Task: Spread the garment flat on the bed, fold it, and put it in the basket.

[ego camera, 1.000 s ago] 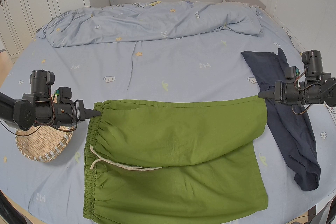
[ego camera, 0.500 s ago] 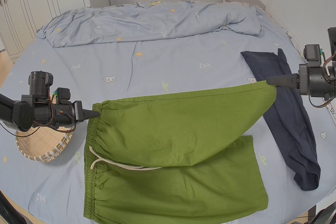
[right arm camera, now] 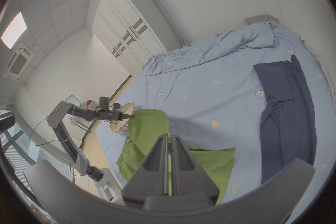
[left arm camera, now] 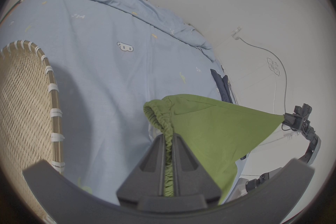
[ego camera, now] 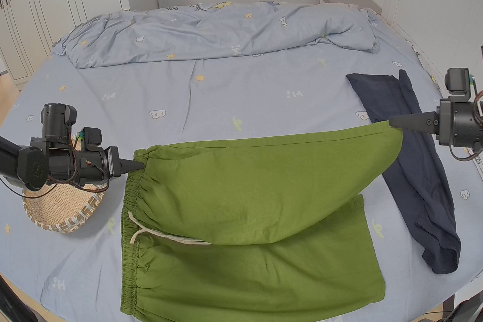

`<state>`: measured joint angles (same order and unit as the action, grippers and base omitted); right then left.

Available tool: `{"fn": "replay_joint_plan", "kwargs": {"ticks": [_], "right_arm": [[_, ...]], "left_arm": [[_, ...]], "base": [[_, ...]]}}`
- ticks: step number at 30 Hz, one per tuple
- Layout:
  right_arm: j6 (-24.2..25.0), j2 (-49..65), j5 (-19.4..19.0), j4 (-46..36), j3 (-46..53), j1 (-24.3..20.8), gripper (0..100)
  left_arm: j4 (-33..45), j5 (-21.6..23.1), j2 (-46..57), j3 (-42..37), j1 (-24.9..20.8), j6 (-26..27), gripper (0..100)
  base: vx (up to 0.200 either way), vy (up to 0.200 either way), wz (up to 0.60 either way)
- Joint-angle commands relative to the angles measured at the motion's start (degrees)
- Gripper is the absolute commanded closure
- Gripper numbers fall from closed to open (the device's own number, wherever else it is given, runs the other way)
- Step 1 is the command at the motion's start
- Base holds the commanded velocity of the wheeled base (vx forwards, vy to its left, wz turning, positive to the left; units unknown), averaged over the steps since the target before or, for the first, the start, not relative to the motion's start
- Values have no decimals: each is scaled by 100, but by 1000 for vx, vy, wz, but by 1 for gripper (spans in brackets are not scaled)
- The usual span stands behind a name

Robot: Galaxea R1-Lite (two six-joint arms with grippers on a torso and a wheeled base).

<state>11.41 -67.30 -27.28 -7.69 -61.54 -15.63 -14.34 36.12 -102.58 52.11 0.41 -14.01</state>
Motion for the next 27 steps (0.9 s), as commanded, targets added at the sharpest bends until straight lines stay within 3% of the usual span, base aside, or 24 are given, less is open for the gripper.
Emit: {"fn": "replay_joint_plan", "kwargs": {"ticks": [1, 6, 10, 11, 12, 18, 27], "right_arm": [[-34, -1162, 30, 549, -86, 350, 100], [-192, -1971, 434, 1059, -297, 411, 100], [-552, -2586, 1146, 1771, -412, 368, 100], [-552, -2586, 1146, 1771, -412, 368, 100], [-570, -2823, 1304, 2281, -420, 332, 100], [-570, -3263, 1348, 3353, -570, 201, 100], [-579, -4071, 1524, 3441, -1537, 174, 100]], "left_arm": [[-113, -44, 2, -52, 46, 21, 100], [-632, -53, -42, -211, 82, 21, 100], [-781, -53, -113, -184, 99, 12, 100], [-781, -53, -113, -184, 99, 12, 100], [-781, -53, -121, -149, 99, 12, 100], [-860, -53, -236, -17, 90, 21, 100], [-1150, -70, -561, 203, 222, 30, 100]], "base": [[0, 0, 0], [0, 0, 0], [0, 0, 0], [0, 0, 0], [0, 0, 0], [0, 0, 0], [0, 0, 0]]}}
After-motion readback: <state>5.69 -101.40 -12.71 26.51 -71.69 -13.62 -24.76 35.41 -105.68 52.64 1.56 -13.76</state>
